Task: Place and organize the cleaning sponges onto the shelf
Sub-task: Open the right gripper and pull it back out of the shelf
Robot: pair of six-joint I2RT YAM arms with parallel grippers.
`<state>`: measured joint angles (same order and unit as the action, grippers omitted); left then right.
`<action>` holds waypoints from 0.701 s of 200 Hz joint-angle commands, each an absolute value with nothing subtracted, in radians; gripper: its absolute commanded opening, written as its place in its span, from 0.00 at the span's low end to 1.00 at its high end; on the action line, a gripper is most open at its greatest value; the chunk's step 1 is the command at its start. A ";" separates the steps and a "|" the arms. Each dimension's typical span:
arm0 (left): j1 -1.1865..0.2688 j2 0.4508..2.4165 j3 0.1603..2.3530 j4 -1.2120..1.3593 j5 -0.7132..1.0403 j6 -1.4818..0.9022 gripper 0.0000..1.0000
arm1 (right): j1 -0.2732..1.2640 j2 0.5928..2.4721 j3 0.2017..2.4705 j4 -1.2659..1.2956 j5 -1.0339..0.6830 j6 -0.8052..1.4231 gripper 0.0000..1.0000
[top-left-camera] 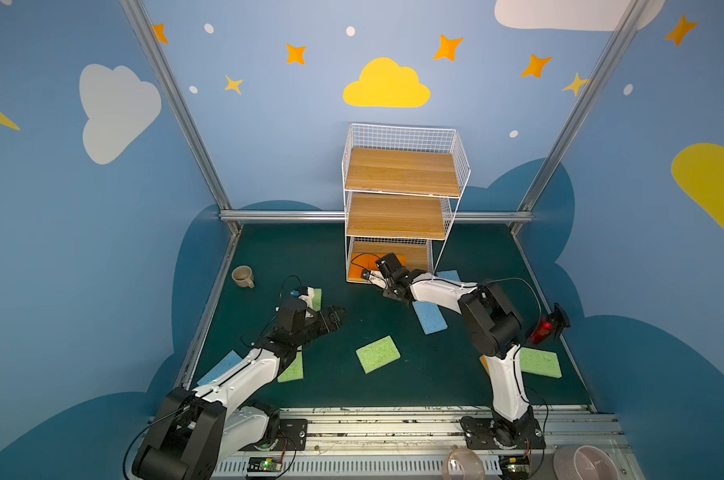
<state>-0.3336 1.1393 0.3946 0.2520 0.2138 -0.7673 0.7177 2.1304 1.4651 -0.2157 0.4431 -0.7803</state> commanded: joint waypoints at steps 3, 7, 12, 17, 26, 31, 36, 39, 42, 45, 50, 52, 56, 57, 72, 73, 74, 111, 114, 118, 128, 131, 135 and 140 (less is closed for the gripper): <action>-0.328 1.138 0.379 0.279 0.227 -0.761 0.97 | 0.730 2.063 1.443 -0.262 0.433 -0.746 0.45; -0.328 1.136 0.377 0.278 0.227 -0.760 0.98 | 0.731 2.055 1.441 -0.263 0.432 -0.743 0.46; -0.328 1.132 0.376 0.276 0.227 -0.761 0.98 | 0.732 2.041 1.435 -0.268 0.431 -0.738 0.48; -0.328 1.130 0.376 0.272 0.227 -0.763 0.98 | 0.735 2.031 1.432 -0.271 0.432 -0.734 0.49; -0.328 1.125 0.374 0.266 0.221 -0.767 0.98 | 0.742 2.005 1.422 -0.283 0.438 -0.724 0.53; -0.329 1.122 0.375 0.263 0.217 -0.770 0.98 | 0.746 1.991 1.417 -0.288 0.442 -0.718 0.53; -0.327 1.120 0.376 0.260 0.217 -0.772 0.98 | 0.752 1.974 1.411 -0.295 0.449 -0.711 0.56; -0.328 1.120 0.377 0.257 0.218 -0.772 0.98 | 0.754 1.963 1.407 -0.299 0.452 -0.707 0.57; -0.329 1.118 0.380 0.252 0.220 -0.772 0.98 | 0.757 1.952 1.403 -0.301 0.455 -0.704 0.57; -0.328 1.117 0.382 0.246 0.222 -0.769 0.98 | 0.761 1.945 1.400 -0.305 0.457 -0.700 0.57; -0.329 1.112 0.388 0.233 0.227 -0.762 0.99 | 0.769 1.921 1.393 -0.320 0.462 -0.688 0.57; -0.327 1.113 0.391 0.227 0.227 -0.760 0.99 | 0.771 1.916 1.391 -0.323 0.464 -0.686 0.57; -0.330 1.109 0.395 0.219 0.226 -0.751 0.99 | 0.779 1.896 1.385 -0.335 0.469 -0.675 0.58; -0.330 1.109 0.396 0.218 0.227 -0.749 0.99 | 0.779 1.896 1.385 -0.335 0.469 -0.675 0.58; -0.330 1.096 0.392 0.225 0.268 -0.733 1.00 | 0.805 1.838 1.374 -0.389 0.506 -0.620 0.61; -0.331 1.094 0.390 0.225 0.268 -0.733 1.00 | 0.806 1.834 1.373 -0.395 0.509 -0.614 0.62; -0.330 1.092 0.388 0.226 0.269 -0.733 1.00 | 0.807 1.830 1.375 -0.402 0.513 -0.611 0.62; -0.332 1.076 0.364 0.250 0.267 -0.747 1.00 | 0.835 1.769 1.478 -0.803 0.626 -0.234 0.61; -0.333 1.079 0.367 0.252 0.273 -0.744 1.00 | 0.834 1.763 1.482 -0.839 0.631 -0.196 0.61; -0.333 1.085 0.369 0.255 0.283 -0.739 1.00 | 0.832 1.753 1.482 -0.879 0.632 -0.149 0.61; -0.337 1.094 0.380 0.249 0.300 -0.725 1.00 | 0.824 1.721 1.473 -0.961 0.627 -0.027 0.61; -0.340 1.097 0.385 0.243 0.300 -0.720 1.00 | 0.820 1.709 1.465 -0.994 0.618 0.021 0.61; -0.345 1.098 0.391 0.233 0.298 -0.716 1.00 | 0.817 1.696 1.457 -1.014 0.614 0.057 0.61; -0.355 1.100 0.401 0.219 0.293 -0.708 1.00 | 0.809 1.677 1.444 -1.049 0.599 0.119 0.61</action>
